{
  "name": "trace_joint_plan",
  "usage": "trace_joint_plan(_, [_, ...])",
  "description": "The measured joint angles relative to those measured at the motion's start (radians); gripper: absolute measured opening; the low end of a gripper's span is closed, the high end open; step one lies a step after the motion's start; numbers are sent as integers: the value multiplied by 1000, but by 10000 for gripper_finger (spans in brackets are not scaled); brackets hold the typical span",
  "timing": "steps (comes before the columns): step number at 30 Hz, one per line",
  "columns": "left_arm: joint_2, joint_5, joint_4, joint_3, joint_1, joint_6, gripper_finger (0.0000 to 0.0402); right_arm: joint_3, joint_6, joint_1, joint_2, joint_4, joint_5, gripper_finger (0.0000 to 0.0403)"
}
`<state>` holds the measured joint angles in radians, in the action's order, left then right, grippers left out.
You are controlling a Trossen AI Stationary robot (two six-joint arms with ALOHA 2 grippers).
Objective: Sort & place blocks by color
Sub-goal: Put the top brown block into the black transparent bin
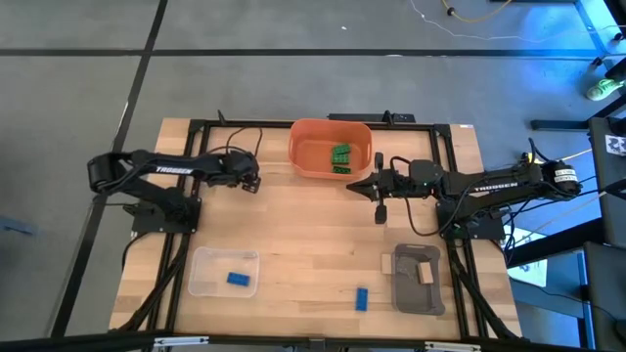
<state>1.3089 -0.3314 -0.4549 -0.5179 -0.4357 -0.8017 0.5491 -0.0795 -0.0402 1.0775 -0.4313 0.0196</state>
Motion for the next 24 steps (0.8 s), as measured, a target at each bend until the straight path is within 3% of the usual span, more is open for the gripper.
trace_joint_plan(10, [39,62,-6,-3,0,29,262,0,0,0,0,3,0,1])
trace_joint_plan(14, [41,80,-6,-3,0,53,219,0,0,0,0,6,0,1])
trace_joint_plan(20, [30,76,7,-11,0,120,112,0,0,0,0,8,0,1])
trace_joint_plan(24, [-13,27,101,-31,13,222,110,0,0,0,0,8,0,1])
